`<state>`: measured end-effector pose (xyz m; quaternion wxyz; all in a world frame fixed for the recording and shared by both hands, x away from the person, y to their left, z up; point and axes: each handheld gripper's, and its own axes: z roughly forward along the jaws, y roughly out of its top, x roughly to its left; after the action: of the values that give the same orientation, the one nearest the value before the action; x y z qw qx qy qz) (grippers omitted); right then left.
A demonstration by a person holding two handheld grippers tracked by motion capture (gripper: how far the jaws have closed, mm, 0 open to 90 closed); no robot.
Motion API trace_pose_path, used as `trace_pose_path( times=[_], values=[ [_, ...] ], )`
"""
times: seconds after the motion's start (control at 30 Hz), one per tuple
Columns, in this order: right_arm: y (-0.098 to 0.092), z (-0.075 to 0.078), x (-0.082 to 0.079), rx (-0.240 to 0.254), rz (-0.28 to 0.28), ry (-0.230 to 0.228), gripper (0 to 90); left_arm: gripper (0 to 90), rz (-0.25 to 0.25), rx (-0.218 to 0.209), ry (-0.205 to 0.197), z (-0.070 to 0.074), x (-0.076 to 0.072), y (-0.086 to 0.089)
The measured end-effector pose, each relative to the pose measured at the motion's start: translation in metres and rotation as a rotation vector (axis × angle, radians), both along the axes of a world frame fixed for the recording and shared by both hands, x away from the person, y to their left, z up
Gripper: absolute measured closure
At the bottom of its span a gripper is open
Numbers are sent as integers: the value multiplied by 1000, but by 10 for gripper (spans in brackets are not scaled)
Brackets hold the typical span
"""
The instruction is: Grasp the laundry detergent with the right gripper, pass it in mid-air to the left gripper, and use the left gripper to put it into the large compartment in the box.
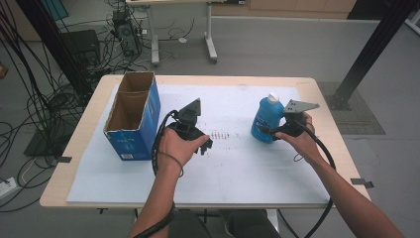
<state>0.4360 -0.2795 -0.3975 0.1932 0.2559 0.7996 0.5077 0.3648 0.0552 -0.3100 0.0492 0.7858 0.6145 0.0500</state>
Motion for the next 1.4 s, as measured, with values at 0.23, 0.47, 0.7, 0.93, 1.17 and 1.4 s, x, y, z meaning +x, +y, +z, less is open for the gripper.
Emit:
trace_pose_path(
  times=[0.23,0.47,0.7,0.93,1.17,1.4],
  values=[
    [1,-1,1,0,6,5,53,55,0,-1,4,-2,0,1],
    [2,-3,1,2,12,10,117,56,-3,-1,8,-3,0,1],
    [1,-4,3,-2,10,10,199,56,0,-3,3,-3,0,1],
    [0,-6,5,-9,7,9,290,56,-11,1,6,-3,-1,0],
    [0,-7,6,-16,9,17,364,54,-9,3,5,-2,-1,-1],
    [-1,-8,7,-5,26,33,422,54,-8,3,2,-2,0,-2]
  ],
)
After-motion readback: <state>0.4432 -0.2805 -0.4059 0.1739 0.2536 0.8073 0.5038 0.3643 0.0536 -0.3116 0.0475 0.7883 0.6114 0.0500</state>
